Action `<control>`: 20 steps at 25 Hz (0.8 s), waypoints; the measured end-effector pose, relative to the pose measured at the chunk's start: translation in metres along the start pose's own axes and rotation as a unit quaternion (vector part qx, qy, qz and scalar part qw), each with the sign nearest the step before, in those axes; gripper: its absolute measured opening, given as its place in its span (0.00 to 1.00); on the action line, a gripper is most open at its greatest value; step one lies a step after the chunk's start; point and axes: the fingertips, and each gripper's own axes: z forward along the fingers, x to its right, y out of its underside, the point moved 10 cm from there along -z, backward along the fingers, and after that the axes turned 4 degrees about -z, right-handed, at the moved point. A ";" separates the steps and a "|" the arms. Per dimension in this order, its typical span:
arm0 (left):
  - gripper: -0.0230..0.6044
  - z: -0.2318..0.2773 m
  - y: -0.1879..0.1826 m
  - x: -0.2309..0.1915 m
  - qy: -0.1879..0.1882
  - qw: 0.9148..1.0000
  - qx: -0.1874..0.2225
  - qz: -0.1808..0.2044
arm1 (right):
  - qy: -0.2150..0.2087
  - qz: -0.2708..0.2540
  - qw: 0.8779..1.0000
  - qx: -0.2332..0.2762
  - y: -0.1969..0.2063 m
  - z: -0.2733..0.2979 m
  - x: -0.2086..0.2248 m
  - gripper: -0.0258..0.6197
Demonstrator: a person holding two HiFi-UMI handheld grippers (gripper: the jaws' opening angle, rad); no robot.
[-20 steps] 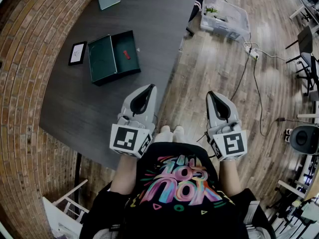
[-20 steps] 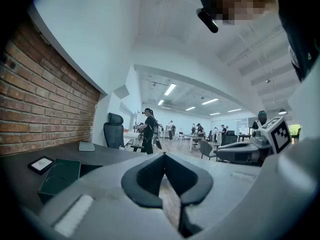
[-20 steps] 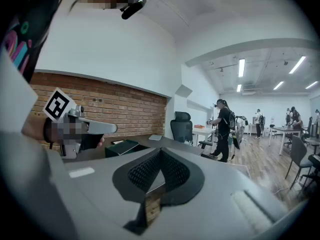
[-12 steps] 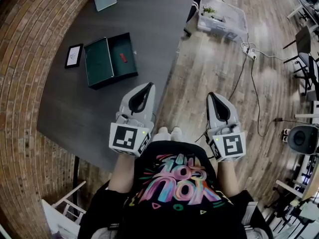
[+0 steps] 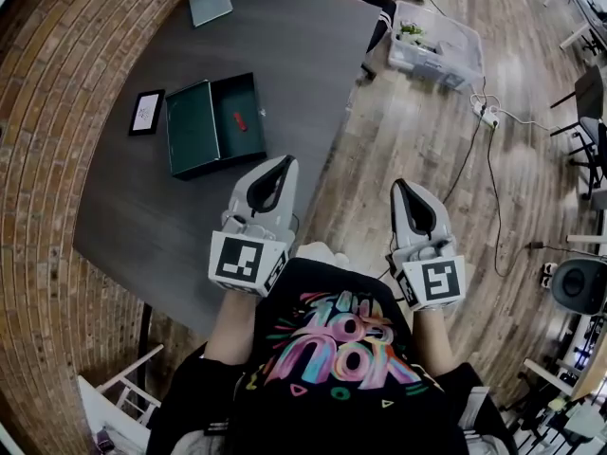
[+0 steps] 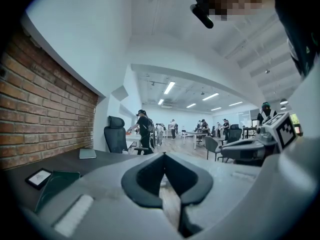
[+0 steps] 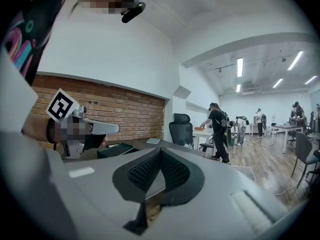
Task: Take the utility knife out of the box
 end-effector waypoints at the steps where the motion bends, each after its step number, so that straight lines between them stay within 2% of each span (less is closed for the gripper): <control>1: 0.04 0.002 -0.001 -0.002 -0.003 1.000 0.000 0.001 | -0.003 -0.001 1.000 0.003 -0.001 0.004 0.001 0.04; 8: 0.04 0.016 0.001 -0.014 -0.040 0.999 -0.007 -0.001 | -0.024 0.004 1.000 0.007 0.003 0.028 0.018 0.04; 12: 0.04 0.028 0.006 -0.026 -0.047 0.999 -0.009 0.000 | -0.037 0.006 0.999 -0.001 0.011 0.048 0.024 0.04; 20: 0.04 0.063 0.005 -0.065 -0.093 0.995 0.003 -0.035 | -0.070 -0.013 0.997 -0.003 0.002 0.123 0.052 0.04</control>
